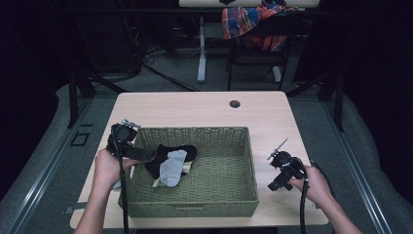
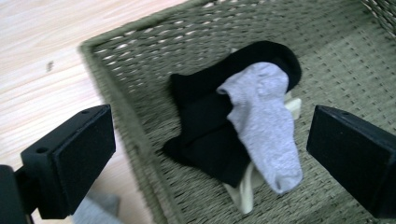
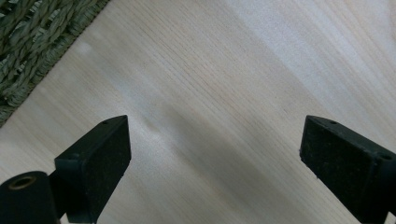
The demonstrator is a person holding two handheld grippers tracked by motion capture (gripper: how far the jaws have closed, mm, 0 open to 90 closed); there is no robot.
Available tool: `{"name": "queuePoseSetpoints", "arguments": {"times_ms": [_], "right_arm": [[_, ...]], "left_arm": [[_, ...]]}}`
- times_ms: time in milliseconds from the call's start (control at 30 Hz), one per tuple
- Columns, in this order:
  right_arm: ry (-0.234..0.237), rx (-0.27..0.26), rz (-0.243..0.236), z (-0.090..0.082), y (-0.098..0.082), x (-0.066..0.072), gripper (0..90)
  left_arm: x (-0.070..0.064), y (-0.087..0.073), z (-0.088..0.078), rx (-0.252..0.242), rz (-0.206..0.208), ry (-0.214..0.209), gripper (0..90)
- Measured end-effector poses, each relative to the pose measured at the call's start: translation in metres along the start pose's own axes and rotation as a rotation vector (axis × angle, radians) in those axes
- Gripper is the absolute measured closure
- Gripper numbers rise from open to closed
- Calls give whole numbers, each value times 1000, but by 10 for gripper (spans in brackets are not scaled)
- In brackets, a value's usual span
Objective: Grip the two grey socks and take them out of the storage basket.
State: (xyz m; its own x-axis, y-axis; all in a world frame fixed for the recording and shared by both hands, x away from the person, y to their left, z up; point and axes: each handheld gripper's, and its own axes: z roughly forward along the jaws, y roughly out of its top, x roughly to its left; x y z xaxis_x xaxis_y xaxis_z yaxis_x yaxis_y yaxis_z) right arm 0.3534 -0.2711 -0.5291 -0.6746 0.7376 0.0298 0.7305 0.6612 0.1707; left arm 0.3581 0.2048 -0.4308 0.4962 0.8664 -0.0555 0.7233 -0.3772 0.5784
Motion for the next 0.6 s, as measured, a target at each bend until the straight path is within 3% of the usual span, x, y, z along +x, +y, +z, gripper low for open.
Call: {"name": "queuePoseSetpoints", "arguments": {"times_ms": [67,300,500,600], "right_arm": [[-4,9,-8,-1,0,0,85],[1,1,2,0,0,0,84],[1,2,1,0,0,0,84],[-4,7,-1,-1,0,0,84]], "left_arm": [[-3,2,4,0,16,-18,5],[-14,4,23,19,35,-19,5],[-25,3,46,97,72,-23,10],[-30,2,54,127,98,-31,142]]}}
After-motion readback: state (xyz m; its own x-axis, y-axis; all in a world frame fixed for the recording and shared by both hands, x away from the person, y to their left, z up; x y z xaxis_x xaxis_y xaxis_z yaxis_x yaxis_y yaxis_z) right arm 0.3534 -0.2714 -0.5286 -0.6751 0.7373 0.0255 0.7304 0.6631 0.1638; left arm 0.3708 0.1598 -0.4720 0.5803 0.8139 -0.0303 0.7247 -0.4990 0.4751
